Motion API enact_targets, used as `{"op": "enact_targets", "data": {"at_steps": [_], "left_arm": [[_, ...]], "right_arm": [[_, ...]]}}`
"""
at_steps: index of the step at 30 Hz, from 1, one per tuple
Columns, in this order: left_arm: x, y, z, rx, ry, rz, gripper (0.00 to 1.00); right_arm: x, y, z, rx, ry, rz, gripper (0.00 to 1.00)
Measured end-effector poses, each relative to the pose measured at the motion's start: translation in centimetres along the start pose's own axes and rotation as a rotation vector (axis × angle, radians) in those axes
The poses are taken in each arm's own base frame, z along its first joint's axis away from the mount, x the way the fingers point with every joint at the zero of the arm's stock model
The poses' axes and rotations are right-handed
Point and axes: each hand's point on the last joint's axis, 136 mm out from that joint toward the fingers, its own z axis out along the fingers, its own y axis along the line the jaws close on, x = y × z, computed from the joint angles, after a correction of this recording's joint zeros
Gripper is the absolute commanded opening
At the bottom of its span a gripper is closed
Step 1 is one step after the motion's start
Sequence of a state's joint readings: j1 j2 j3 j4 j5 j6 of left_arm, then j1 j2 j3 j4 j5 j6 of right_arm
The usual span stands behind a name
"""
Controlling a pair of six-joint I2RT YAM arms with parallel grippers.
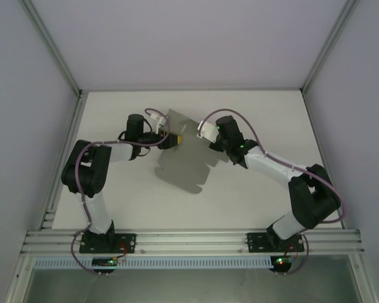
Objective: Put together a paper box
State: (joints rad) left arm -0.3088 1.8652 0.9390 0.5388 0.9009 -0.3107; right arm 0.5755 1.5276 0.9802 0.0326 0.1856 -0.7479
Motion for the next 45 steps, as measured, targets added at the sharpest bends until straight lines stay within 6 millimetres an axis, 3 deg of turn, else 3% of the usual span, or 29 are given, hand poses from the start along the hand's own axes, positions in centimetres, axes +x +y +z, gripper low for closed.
{"op": "enact_targets", "data": {"at_steps": [8,13,16,19,24,29,38,45], "left_arm": [[0.5,0.3,-0.7,-0.020,-0.005,-0.006,0.65],[-0.8,1.8,-3.5,-0.148,-0.081,-0.015,0.76],[-2.3,2.4,-5.4,-0.208,-0.135,0.003,0.76],[-2.5,2.5,-6.2,-0.239,-0.149,0.014,0.74],[-0.5,2.8,-6.0,-0.241,-0.101,-0.020,0.71],[1.1,1.2,-5.4,-0.148,-0.055,-0.031,0.69],[3.3,-1.0,-2.0,0.001,0.046,-0.027,0.64],[3.1,-1.0,-0.8,0.064,0.053,-0.035,0.41]], "right_arm": [[0.0,0.2,0.0,-0.017,-0.006,0.001,0.00],[-0.1,0.4,0.0,-0.025,-0.013,0.001,0.00],[-0.1,0.4,0.0,-0.025,-0.013,0.001,0.00],[-0.1,0.4,0.0,-0.024,-0.013,0.001,0.00],[-0.1,0.4,0.0,-0.025,-0.013,0.001,0.00],[-0.1,0.4,0.0,-0.024,-0.012,0.001,0.00],[-0.1,0.3,0.0,-0.022,-0.009,0.001,0.00],[0.1,0.1,0.0,-0.016,-0.005,0.003,0.00]]}}
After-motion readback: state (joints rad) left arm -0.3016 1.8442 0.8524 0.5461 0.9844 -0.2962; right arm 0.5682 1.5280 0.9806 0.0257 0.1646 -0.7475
